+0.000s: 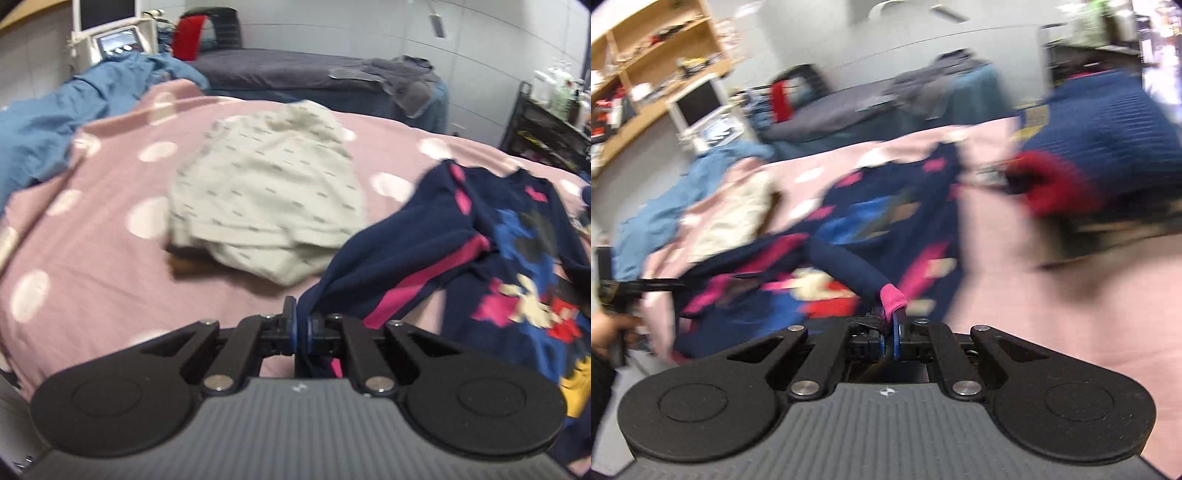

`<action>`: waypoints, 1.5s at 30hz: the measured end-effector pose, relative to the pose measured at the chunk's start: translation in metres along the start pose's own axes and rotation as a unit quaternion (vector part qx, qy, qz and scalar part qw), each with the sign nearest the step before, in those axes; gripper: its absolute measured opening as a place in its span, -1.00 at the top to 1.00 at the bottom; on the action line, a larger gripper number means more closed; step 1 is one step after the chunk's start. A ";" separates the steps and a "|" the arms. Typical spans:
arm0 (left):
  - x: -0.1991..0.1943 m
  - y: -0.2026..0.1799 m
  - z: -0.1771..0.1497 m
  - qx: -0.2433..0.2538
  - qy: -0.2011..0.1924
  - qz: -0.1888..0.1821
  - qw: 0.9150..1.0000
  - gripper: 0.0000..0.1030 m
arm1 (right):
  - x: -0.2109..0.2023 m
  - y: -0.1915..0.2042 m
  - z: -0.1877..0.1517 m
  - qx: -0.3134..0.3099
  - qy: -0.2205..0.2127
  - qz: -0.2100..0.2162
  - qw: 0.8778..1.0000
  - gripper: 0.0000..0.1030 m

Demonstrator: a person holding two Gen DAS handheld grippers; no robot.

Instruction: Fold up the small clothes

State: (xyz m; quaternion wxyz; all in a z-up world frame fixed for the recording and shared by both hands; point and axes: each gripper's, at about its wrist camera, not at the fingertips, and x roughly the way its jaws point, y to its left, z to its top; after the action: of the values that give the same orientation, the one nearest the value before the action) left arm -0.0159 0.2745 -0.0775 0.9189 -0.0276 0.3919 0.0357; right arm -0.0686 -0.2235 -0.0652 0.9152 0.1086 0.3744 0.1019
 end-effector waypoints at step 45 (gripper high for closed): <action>-0.001 -0.068 -0.070 0.030 0.113 -0.162 0.980 0.03 | 0.028 0.004 -0.075 0.119 0.113 0.094 0.982 -0.02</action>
State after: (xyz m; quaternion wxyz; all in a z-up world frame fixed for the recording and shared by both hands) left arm -0.0607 0.2016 -0.1234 0.8627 -0.0669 0.4846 -0.1283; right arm -0.1032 -0.2033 -0.1350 0.8338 0.2397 0.4730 0.1538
